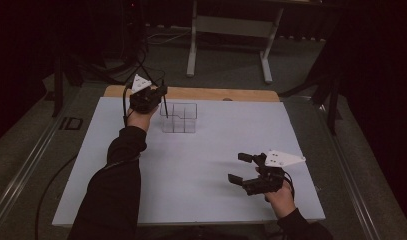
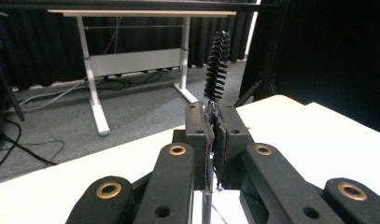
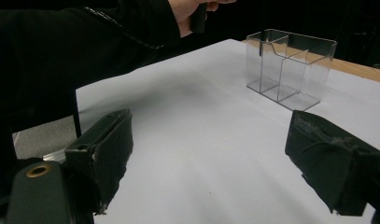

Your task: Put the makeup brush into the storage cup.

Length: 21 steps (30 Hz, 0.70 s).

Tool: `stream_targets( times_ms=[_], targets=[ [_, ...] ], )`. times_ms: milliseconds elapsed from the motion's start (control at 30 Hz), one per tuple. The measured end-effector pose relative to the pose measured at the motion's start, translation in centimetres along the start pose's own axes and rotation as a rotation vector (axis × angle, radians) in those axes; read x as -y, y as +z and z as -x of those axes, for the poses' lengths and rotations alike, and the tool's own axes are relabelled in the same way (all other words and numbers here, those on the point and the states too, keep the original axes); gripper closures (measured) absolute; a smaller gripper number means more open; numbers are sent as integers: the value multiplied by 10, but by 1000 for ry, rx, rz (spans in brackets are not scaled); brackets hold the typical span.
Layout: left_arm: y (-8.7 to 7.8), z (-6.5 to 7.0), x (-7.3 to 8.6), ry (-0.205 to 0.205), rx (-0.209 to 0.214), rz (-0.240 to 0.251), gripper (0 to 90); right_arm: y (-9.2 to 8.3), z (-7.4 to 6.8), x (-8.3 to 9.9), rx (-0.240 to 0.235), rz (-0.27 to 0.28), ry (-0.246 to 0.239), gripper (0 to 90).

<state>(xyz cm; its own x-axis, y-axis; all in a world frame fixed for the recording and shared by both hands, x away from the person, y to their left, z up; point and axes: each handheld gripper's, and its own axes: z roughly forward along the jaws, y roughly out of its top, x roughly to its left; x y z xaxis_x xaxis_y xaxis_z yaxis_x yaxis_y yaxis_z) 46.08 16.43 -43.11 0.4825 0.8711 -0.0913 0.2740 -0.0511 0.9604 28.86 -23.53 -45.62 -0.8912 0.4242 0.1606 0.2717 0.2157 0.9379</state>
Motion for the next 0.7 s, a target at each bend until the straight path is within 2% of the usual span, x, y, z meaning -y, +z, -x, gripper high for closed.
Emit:
stream_targets(
  times_ms=[67,300,433,500,533,600,667,700],
  targets=[
    [1,-1,2,-16,7,-4,857,0,0,0,0,0,0,147],
    [5,-1,7,-27,7,-32,856,0,1,0,2,1,3,147],
    [7,0,7,-19,2,-44,855,-1,1,0,2,1,3,147],
    [8,-1,7,-29,25,-58,849,-1,1,0,1,2,3,147],
    [9,-1,7,-30,23,-66,832,-1,1,0,3,3,3,147],
    [9,-1,6,-33,23,-59,702,-1,1,0,2,4,0,147],
    [10,0,3,-56,-15,-95,453,-1,1,0,2,4,-1,147],
    [10,1,2,-56,-27,-100,383,-1,1,0,3,4,-1,147]
  ],
)
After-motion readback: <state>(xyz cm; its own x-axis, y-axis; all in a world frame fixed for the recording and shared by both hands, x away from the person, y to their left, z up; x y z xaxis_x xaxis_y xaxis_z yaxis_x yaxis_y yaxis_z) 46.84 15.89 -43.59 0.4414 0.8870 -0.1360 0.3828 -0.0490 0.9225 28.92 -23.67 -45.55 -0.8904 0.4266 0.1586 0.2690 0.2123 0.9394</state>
